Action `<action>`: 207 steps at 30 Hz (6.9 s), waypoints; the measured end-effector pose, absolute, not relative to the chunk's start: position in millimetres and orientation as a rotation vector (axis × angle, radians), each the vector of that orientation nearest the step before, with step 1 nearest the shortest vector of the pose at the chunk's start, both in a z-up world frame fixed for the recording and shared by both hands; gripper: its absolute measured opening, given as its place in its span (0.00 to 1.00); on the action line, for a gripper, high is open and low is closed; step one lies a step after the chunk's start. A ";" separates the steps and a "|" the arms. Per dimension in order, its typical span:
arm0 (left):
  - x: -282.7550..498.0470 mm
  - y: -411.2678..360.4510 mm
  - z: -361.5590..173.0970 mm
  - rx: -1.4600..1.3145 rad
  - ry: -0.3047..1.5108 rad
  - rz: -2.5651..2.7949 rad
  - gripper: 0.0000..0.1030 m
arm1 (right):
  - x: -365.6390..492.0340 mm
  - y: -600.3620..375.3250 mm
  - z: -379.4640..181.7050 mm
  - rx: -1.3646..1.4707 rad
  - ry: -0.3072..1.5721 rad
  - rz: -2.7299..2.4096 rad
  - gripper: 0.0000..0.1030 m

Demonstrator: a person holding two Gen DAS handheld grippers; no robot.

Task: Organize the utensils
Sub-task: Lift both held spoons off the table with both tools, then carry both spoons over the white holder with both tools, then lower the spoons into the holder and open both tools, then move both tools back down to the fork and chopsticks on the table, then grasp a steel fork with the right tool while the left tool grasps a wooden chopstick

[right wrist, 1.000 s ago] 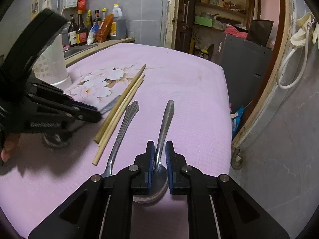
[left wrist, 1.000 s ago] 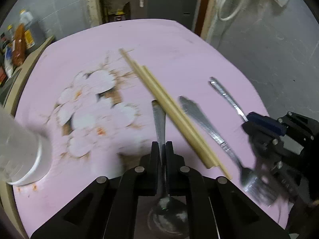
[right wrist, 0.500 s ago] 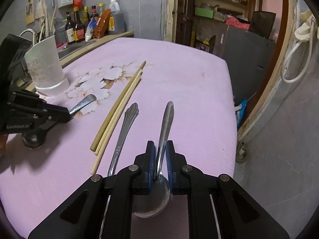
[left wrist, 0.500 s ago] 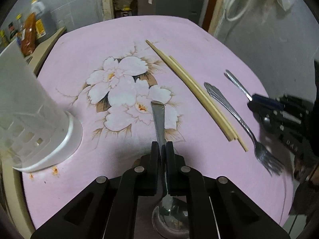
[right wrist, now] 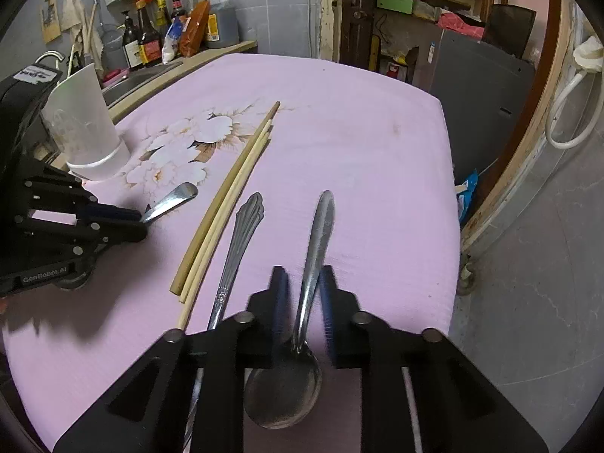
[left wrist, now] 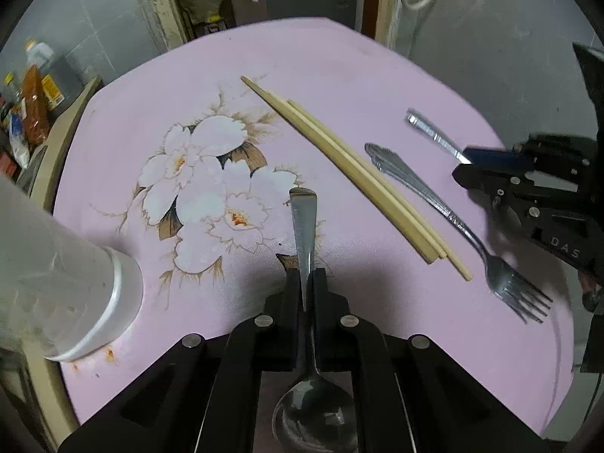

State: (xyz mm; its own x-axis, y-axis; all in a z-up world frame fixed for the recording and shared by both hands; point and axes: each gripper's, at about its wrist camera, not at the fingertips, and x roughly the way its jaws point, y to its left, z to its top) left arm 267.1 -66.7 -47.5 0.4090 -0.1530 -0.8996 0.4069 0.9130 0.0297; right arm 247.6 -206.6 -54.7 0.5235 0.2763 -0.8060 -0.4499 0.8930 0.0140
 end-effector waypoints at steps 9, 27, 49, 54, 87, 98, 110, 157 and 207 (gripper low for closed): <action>225.0 -43.8 -23.5 0.106 0.837 -0.387 0.04 | 221.1 -195.1 -48.8 -0.247 0.765 0.406 0.05; 197.1 -21.7 7.8 -0.018 0.589 -0.372 0.02 | 177.2 -179.4 -10.9 -0.172 0.423 0.393 0.05; 190.9 0.1 57.7 -0.051 0.484 -0.316 0.00 | 161.2 -157.5 37.6 -0.071 0.156 0.384 0.05; 186.7 20.1 84.8 -0.065 0.435 -0.268 0.00 | 166.5 -140.2 58.4 -0.026 0.091 0.423 0.05; 175.4 192.4 144.6 -0.231 0.270 0.157 0.00 | 220.4 0.6 90.9 0.146 0.011 0.665 0.05; 202.5 183.5 110.9 -0.181 0.362 0.215 0.00 | 243.2 9.2 59.0 0.160 0.094 0.661 0.05; 220.0 175.4 77.9 -0.109 0.455 0.199 0.00 | 251.5 21.8 30.8 0.124 0.166 0.640 0.05; 186.8 132.7 107.5 -0.260 0.220 -0.029 0.75 | 204.9 -75.5 75.5 0.131 0.029 0.499 0.78; 248.8 -30.1 2.4 -0.033 0.754 -0.321 0.94 | 189.7 -217.9 -18.5 -0.074 0.549 0.286 0.77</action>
State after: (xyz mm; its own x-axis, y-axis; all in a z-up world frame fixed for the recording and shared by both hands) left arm 248.8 -30.1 2.4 0.6822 -0.2983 -0.6675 0.2748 0.9507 -0.1440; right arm 189.7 -217.9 -18.5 0.8142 0.2485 -0.5247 -0.2879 0.9576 0.0068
